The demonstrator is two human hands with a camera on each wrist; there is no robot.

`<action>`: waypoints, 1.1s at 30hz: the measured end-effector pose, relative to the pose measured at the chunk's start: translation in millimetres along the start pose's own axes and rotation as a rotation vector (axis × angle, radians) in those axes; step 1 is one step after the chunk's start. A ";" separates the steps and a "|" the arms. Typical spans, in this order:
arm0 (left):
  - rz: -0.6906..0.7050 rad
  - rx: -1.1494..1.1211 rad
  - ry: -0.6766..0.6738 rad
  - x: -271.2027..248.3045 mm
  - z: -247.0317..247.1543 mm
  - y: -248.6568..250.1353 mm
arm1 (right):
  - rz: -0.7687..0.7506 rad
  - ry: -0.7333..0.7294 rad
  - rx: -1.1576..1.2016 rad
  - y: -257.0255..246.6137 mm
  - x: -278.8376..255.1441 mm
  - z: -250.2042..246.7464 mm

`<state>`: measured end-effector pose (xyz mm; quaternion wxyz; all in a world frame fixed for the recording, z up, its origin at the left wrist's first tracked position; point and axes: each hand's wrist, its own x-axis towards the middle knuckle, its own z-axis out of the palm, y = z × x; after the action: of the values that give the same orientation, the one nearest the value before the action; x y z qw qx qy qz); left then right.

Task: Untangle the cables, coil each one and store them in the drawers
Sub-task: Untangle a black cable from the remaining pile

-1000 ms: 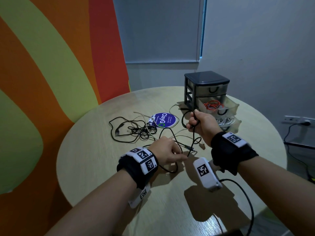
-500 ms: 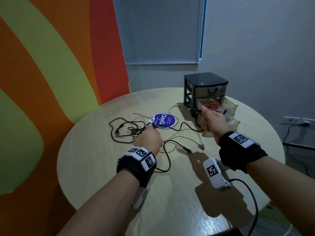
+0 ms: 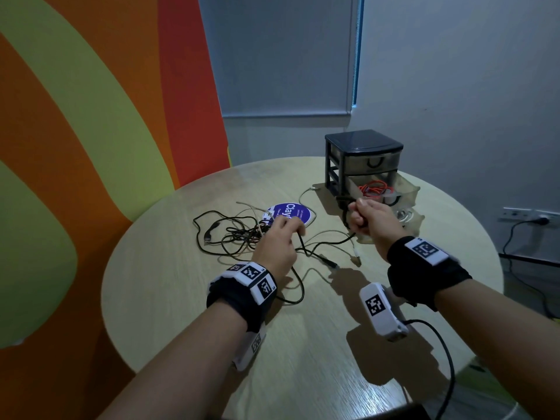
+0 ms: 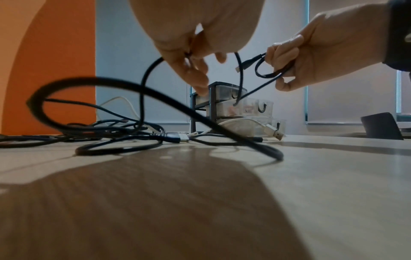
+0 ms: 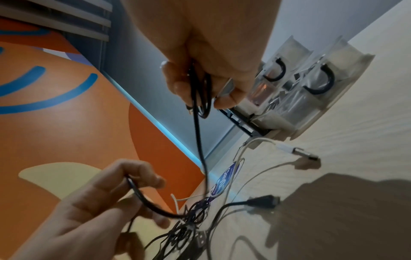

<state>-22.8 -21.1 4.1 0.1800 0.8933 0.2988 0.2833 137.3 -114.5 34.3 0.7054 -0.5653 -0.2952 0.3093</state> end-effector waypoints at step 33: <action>-0.231 0.367 -0.089 6.8 0.3 6.3 | 0.119 -0.202 -0.220 -3.4 -5.6 19.9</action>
<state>-15.4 -21.6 9.8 0.0588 0.8826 0.4373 0.1622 118.9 -107.2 40.9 0.5865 -0.6217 -0.3627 0.3714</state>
